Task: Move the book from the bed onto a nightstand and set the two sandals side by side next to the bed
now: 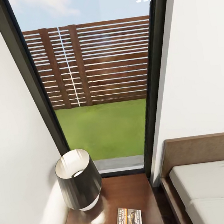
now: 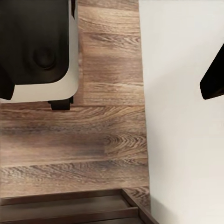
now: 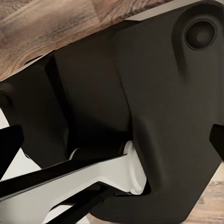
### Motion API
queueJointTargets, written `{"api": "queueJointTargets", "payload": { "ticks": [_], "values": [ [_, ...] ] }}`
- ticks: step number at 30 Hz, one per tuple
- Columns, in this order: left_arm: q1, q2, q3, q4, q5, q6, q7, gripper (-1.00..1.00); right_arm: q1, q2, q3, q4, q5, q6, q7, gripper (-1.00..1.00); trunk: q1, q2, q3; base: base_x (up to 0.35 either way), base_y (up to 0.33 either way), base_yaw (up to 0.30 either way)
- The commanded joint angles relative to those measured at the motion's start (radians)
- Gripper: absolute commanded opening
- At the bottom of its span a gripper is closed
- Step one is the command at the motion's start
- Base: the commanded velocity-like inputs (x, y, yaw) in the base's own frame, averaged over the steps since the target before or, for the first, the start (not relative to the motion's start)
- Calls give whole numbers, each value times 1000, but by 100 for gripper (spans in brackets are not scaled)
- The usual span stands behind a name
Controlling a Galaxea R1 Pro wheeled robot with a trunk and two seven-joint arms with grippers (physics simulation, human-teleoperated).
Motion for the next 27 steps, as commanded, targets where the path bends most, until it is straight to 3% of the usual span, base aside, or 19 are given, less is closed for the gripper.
{"api": "queueJointTargets", "payload": {
  "ticks": [1,27],
  "values": [
    [0,0,-9,-1,7,-2,4,100,-1,0,-7,2,-6,4,4,100,-4,6,2,0,0,0],
    [5,0,-8,0,7,-3,4,100,-1,0,-7,2,-6,3,4,100,-103,188,83,0,0,0]
  ]
}}
